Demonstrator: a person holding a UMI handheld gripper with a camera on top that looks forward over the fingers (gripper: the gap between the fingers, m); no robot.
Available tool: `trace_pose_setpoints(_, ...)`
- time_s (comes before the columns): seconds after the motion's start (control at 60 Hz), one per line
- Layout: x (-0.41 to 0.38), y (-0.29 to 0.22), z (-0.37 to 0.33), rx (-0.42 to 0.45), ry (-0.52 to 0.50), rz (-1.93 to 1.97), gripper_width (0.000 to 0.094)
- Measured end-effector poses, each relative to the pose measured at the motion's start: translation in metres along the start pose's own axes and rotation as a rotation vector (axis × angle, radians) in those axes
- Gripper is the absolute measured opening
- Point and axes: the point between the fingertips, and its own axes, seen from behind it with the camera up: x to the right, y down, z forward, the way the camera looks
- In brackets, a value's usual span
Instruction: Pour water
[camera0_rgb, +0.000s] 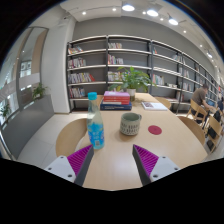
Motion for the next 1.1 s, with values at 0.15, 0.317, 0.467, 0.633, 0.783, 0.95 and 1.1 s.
trace_pose_setpoints(0.15, -0.042, -0.016, 0.045, 0.009, -0.036, -0.020, 0.0800)
trace_pose_setpoints(0.317, -0.058, -0.042, 0.098, 0.044, -0.032, -0.016, 0.0801)
trace_pose_setpoints(0.467, -0.071, -0.055, 0.139, 0.067, -0.043, -0.009, 0.0797)
trace_pose_setpoints(0.633, -0.078, -0.057, 0.170, 0.133, -0.064, -0.001, 0.0669)
trace_pose_setpoints(0.783, -0.079, -0.066, 0.173, 0.226, -0.074, 0.003, 0.0470)
trace_pose_setpoints(0.95, -0.079, -0.068, 0.179, 0.265, -0.068, 0.006, 0.0352)
trace_pose_setpoints(1.1, -0.080, -0.069, 0.182, 0.235, -0.065, 0.033, 0.0352)
